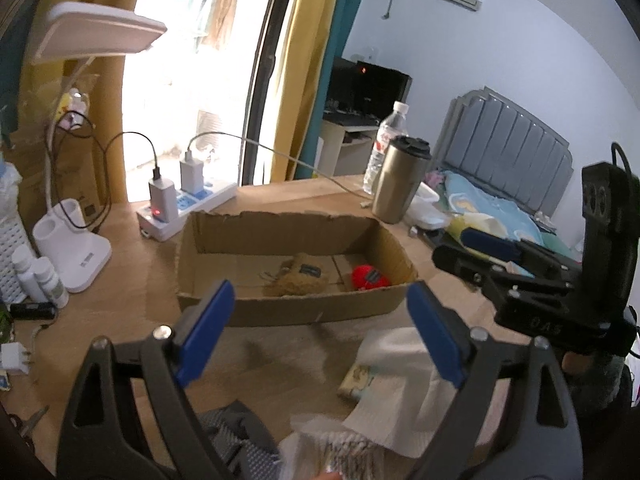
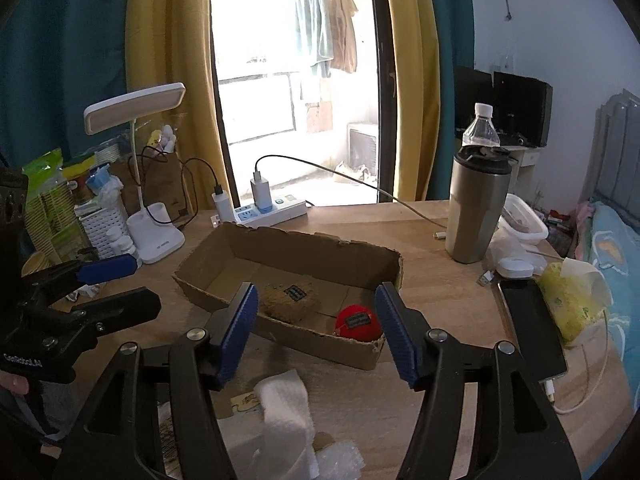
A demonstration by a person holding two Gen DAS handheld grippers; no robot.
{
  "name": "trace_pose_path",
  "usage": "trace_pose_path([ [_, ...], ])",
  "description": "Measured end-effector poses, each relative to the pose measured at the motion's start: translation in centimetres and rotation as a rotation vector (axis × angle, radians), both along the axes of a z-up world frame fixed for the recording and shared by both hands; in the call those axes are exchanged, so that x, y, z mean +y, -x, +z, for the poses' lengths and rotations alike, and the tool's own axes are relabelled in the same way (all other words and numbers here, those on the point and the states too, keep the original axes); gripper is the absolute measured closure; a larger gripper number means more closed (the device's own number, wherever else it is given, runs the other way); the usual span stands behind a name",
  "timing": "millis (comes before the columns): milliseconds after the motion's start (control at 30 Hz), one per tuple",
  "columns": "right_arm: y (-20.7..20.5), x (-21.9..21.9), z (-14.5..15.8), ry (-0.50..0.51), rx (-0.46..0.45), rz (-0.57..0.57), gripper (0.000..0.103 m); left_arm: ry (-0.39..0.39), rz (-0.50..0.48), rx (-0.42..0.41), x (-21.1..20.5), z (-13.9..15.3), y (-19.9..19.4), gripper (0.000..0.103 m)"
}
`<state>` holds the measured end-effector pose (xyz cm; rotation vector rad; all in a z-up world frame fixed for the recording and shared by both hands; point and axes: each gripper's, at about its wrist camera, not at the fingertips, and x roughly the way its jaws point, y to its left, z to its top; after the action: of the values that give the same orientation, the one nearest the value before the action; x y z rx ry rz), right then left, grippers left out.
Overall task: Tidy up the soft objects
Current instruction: 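Move both tools back toward the cotton swab bag and paper towel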
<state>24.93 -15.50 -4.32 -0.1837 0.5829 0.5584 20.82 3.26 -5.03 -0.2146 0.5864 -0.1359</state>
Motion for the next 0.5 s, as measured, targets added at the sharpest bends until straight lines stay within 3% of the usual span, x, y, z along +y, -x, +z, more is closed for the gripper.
trace_pose_path([
  [500,4.3,0.3,0.3,0.008,-0.022,0.014,0.036,-0.001,0.104,-0.062,2.1,0.5,5.7,0.014],
])
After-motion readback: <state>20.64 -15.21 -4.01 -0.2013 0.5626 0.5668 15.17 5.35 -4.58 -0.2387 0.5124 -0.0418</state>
